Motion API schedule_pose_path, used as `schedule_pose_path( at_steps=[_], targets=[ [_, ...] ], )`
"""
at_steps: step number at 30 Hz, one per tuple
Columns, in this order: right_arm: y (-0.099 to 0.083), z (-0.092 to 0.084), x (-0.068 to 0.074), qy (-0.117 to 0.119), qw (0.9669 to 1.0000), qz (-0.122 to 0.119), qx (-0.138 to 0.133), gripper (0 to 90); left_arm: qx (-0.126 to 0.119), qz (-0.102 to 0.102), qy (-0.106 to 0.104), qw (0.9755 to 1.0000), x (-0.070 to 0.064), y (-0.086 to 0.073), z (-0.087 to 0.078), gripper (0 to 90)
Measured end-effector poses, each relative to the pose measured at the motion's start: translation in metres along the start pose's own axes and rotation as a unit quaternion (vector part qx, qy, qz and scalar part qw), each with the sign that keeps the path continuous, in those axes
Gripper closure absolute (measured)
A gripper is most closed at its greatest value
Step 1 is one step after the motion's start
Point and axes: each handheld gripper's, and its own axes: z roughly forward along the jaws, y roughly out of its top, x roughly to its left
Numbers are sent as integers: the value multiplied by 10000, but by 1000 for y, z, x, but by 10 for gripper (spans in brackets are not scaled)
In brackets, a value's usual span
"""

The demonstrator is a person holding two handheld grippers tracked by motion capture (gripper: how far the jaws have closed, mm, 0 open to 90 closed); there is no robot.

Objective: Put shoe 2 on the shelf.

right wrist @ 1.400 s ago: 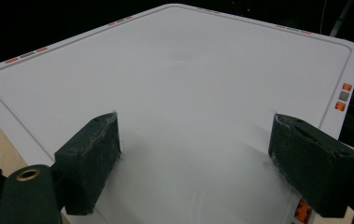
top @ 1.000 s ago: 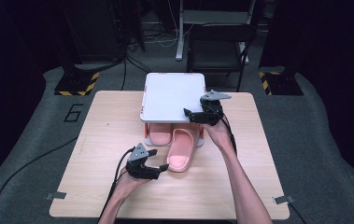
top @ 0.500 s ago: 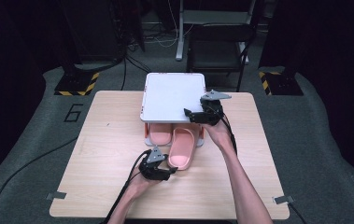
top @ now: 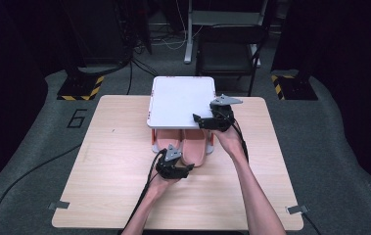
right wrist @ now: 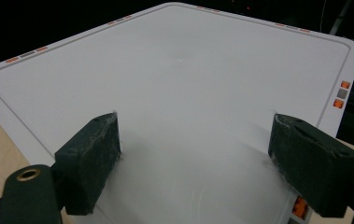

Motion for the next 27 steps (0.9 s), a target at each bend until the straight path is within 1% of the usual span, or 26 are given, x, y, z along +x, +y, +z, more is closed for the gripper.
schedule_pose_path(
  at_steps=[1,2,3,4,5,6,7,8,10,13,15,16,17,20,22,23,25,27],
  targets=[
    [0,0,0,-2,10000,9,2,164,48,94,-9,9999,0,-1,-1,308],
    [0,0,0,-2,10000,-2,-9,164,99,161,39,9998,0,-1,-1,308],
    [0,0,0,2,10000,-24,-12,164,121,2,88,9999,-2,-2,1,308],
    [0,0,0,-3,10000,-22,-9,164,169,77,146,9997,0,-1,3,309],
    [0,0,0,-16,10000,-12,-22,164,168,89,143,9997,2,0,4,305],
    [0,0,1,-22,10000,11,-14,164,137,-42,155,9998,1,0,6,305],
    [0,0,1,-23,10000,4,-17,164,134,-83,198,9997,1,1,7,305],
    [0,0,0,-24,10000,-5,-21,164,142,-4,228,9996,2,2,8,305],
    [0,0,0,-9,10000,28,-22,165,94,-130,280,9995,2,4,12,306],
    [0,0,0,-5,10000,-23,-12,165,122,-139,439,9989,7,9,17,307],
    [0,0,0,-14,10000,-12,-34,165,38,-262,522,9983,9,11,22,307],
    [-1,0,0,-14,10000,21,-42,165,49,-302,568,9979,10,11,23,307],
    [-1,0,0,-10,10000,13,-20,165,-18,-417,595,9974,11,12,26,307],
    [-1,0,0,-6,10000,-7,-25,165,-12,-442,679,9967,15,15,31,308],
    [-1,0,0,-2,10000,9,-21,165,-5,-463,700,9965,16,18,34,328],
    [-1,-1,0,-3,10000,13,-20,165,-42,-466,700,9965,16,18,36,329],
    [-1,-1,0,0,10000,19,-42,165,0,-483,700,9964,17,20,38,332],
    [-1,-1,0,-5,10000,22,-43,165,-28,-509,714,9961,17,21,41,331]
  ],
)
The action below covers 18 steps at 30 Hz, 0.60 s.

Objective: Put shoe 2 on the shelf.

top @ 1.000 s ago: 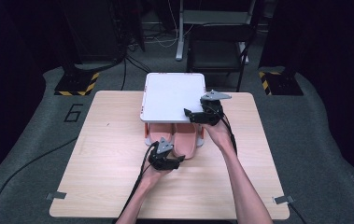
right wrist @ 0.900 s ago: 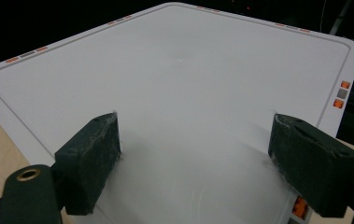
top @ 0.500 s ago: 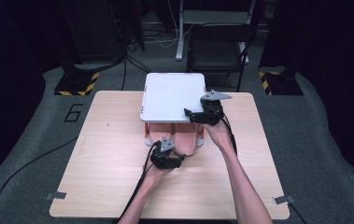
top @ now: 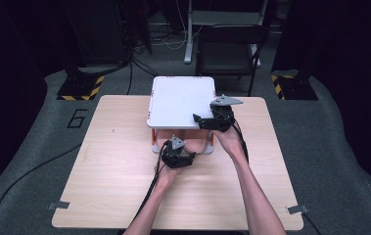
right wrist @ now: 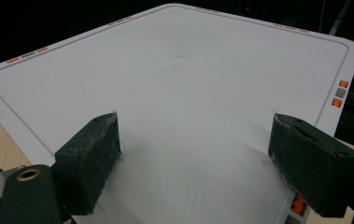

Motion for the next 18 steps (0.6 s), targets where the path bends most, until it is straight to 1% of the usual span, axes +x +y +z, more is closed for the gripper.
schedule_pose_path(
  at_steps=[1,2,3,4,5,6,9,10,11,13,15,16,17,18],
  targets=[
    [0,0,0,1,10000,-16,-6,165,14,13,13,10000,1,1,1,331],
    [0,0,-1,4,10000,-34,-12,165,-22,-9,11,10000,1,1,1,330],
    [0,0,0,-4,10000,-14,-19,165,8,-39,-3,10000,1,2,2,332],
    [0,0,0,-8,10000,0,-16,165,-32,-67,-21,10000,1,2,3,330],
    [0,0,0,-8,10000,5,-16,165,-29,-94,-71,9999,1,2,4,329],
    [0,0,0,-3,10000,-20,-19,165,-56,-129,-71,9999,0,2,4,328],
    [0,0,0,2,10000,-15,-13,165,1,-87,-42,10000,-1,3,3,328],
    [0,0,-1,10,10000,-20,-8,165,11,-37,-25,10000,-1,3,2,327],
    [0,0,-1,12,10000,-23,-8,164,27,-25,-66,10000,-2,3,1,326],
    [0,-1,-1,16,10000,-37,-22,163,-5,94,-136,9999,-4,3,-6,301],
    [-2,-2,0,-13,10000,-16,-76,158,-20,276,-274,9992,-7,2,-20,269],
    [-2,-3,1,-30,9999,9,-116,159,-36,281,-376,9989,-8,1,-25,253],
    [-3,-4,2,-33,9999,30,-161,159,-83,261,-475,9985,-9,0,-34,240],
    [-5,-6,3,-39,9998,13,-184,158,-158,315,-547,9979,-8,-1,-42,215]
  ],
)
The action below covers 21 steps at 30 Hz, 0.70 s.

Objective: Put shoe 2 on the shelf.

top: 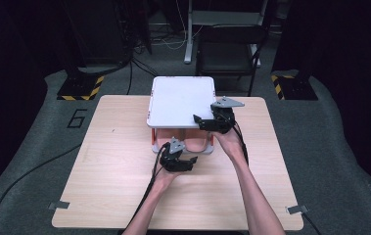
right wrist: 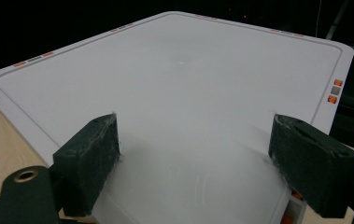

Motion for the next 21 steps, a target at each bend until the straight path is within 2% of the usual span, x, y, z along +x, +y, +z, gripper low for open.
schedule_pose_path(
  at_steps=[2,4,6,10,13,15,17,21],
  targets=[
    [-3,-4,2,-25,9999,101,-61,156,-223,-76,-138,9996,0,-4,-17,189],
    [-6,-11,5,-5,9998,127,-141,157,-330,58,-162,9993,5,-7,-34,177],
    [-9,-19,9,-7,9998,85,-170,157,-506,-27,-223,9985,13,-10,-56,168],
    [-21,-42,14,-48,9997,-5,-247,158,-690,104,-196,9974,28,-17,-95,163],
    [-36,-63,16,-65,9992,67,-383,157,-763,230,-7,9968,45,-27,-127,165],
    [-47,-77,17,-104,9987,93,-488,157,-842,215,185,9960,55,-34,-146,165],
    [-62,-92,16,-164,9981,199,-560,157,-979,212,380,9942,65,-40,-163,165],
    [-85,-116,13,-316,9970,319,-634,157,-1152,43,703,9908,80,-54,-190,164]
  ],
)
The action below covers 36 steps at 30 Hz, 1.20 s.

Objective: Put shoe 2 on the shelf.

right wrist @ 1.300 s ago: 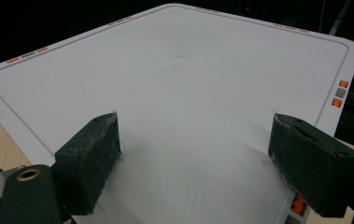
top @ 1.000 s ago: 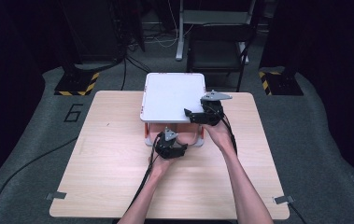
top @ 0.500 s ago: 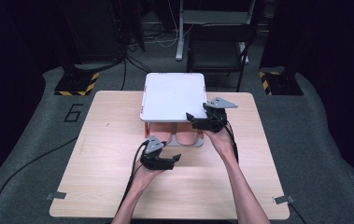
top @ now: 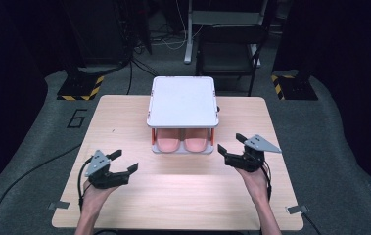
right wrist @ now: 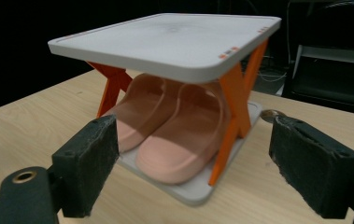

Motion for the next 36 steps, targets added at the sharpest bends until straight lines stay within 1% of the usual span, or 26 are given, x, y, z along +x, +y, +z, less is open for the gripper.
schedule_pose_path(
  at_steps=[1,3,4,7,8,9,11,13,16,17,20,22,23,25,27,31,36],
  targets=[
    [-4,-7,-1,-58,10000,2,0,155,-42,-13,128,9999,5,-3,-7,164],
    [-12,-19,-4,-200,9998,28,-36,156,-68,-82,264,9996,12,-6,-14,165],
    [-15,-24,-5,-255,9996,65,-56,156,-74,-146,324,9993,16,-8,-17,165],
    [-26,-37,-9,-408,9991,46,-45,157,-140,-270,470,9984,25,-12,-25,165],
    [-30,-40,-10,-439,9990,33,-55,157,-175,-360,536,9978,27,-15,-28,165],
    [-34,-44,-11,-480,9988,53,-45,157,-187,-406,598,9972,29,-17,-29,165],
    [-39,-49,-14,-527,9985,80,-79,156,-192,-415,684,9966,31,-20,-31,165],
    [-44,-54,-17,-591,9981,96,-128,156,-133,-418,714,9965,33,-24,-35,165],
    [-52,-59,-21,-670,9974,150,-213,158,-180,-456,801,9956,35,-28,-37,165],
    [-55,-61,-22,-672,9974,153,-229,158,-152,-467,801,9956,36,-28,-37,165],
    [-58,-62,-23,-699,9972,175,-207,156,-176,-479,827,9953,37,-29,-37,165],
    [-61,-62,-24,-661,9972,212,-264,157,-150,-482,826,9953,36,-31,-36,165],
    [-62,-63,-24,-691,9972,199,-222,157,-119,-498,818,9953,35,-33,-34,165],
    [-65,-62,-23,-663,9972,216,-262,156,-89,-501,801,9955,35,-36,-31,165],
    [-67,-63,-23,-704,9968,287,-229,157,0,-507,742,9960,35,-39,-29,165],
    [-69,-64,-23,-730,9965,343,-206,157,23,-554,699,9960,36,-41,-28,165],
    [-72,-63,-24,-697,9967,377,-180,158,-18,-604,716,9956,37,-41,-30,166]
  ],
)
